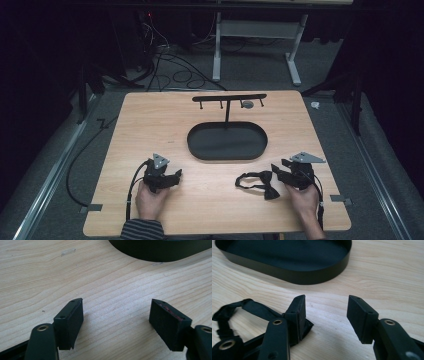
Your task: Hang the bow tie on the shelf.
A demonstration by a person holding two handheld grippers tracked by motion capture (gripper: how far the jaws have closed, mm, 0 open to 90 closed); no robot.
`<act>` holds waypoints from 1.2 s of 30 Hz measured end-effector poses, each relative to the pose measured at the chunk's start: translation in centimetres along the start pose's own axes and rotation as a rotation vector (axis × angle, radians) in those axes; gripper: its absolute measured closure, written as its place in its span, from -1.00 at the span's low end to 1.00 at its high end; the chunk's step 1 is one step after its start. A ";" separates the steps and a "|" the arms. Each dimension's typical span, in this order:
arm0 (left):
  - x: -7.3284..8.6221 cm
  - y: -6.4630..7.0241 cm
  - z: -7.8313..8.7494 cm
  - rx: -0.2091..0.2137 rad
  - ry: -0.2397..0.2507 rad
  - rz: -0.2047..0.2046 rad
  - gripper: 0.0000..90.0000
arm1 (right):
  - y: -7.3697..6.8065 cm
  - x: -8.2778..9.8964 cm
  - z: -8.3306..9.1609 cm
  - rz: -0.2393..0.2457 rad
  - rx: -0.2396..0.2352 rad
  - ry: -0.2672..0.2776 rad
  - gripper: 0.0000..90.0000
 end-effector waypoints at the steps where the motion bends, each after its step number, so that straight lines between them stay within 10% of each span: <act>1: 0.0 0.0 0.0 0.000 0.000 0.000 -0.38 | -0.1 -0.1 0.1 0.006 -0.003 0.005 0.13; 36: 0.0 0.0 0.0 0.000 -0.001 -0.002 -0.38 | -7.5 -1.3 0.1 0.163 -0.184 -0.007 0.18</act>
Point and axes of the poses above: each handheld gripper's, and its own axes: z roughly backward along the jaws, x roughly out of its underside, y roughly to its right, the point moved 8 cm from there along -z, roughly forward along the jaws, and after that the axes turned 10 degrees about x, right-handed, at the moved point
